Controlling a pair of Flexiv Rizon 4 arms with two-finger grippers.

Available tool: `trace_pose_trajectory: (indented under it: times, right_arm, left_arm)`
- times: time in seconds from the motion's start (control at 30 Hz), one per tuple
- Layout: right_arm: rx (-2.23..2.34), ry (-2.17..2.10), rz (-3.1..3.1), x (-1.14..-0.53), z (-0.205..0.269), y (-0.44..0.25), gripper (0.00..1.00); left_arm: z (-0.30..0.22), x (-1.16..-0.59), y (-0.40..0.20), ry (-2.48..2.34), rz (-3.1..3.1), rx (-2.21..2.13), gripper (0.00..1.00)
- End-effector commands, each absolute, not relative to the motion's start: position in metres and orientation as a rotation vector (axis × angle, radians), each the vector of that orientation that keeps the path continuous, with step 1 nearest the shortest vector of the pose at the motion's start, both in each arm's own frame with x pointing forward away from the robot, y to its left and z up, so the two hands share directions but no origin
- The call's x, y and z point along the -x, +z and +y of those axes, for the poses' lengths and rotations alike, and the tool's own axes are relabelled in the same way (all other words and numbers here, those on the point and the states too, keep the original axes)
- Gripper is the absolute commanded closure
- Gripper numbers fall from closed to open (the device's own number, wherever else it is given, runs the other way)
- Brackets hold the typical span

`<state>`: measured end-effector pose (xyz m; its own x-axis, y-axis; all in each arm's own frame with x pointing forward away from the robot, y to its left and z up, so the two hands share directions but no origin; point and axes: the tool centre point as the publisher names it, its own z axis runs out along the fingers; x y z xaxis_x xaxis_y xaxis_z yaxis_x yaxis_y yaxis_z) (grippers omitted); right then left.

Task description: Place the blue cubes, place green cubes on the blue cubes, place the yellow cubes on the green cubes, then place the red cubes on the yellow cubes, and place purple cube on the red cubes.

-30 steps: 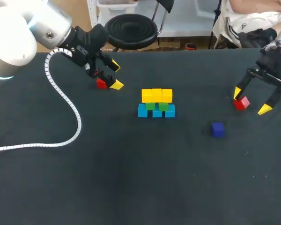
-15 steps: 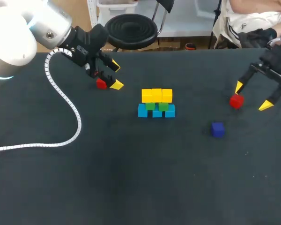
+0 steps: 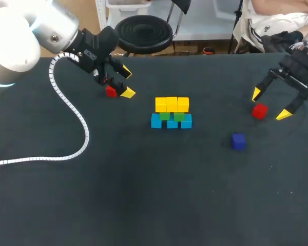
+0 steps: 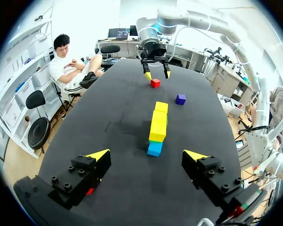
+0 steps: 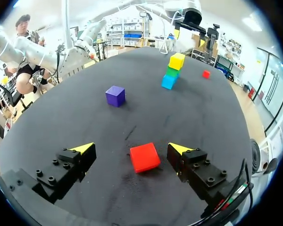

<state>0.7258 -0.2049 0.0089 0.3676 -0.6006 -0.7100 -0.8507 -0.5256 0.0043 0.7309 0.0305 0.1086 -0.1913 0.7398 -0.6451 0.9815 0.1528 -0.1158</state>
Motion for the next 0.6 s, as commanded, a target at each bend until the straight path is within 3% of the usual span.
trace_pose_trajectory:
  times: [0.03,0.47,0.5,0.57,0.6]
  right_arm:
    - [2.284,0.978,1.252,-0.7376,-0.2011,0.0072,0.00]
    - [2.299,0.999,1.247,-0.7402,-0.1994,0.0007,0.00]
    - [2.300,0.999,1.246,-0.7400,-0.1996,0.0003,0.07]
    - [2.302,0.999,1.245,-0.7394,-0.1997,-0.0005,0.47]
    - [2.303,1.000,1.247,-0.7391,-0.1998,-0.0016,0.55]
  left_arm:
    - [0.0310,-0.7306,0.1085,-0.732,1.995,-1.636,0.00]
    - [0.0310,-0.7306,0.1085,-0.732,1.995,-1.636,0.00]
    - [0.0310,-0.7306,0.1085,-0.732,1.995,-1.636,0.00]
    - [0.0310,-0.7306,0.1085,-0.732,1.995,-1.636,0.00]
    - [0.0310,-0.7306,0.1085,-0.732,1.995,-1.636,0.00]
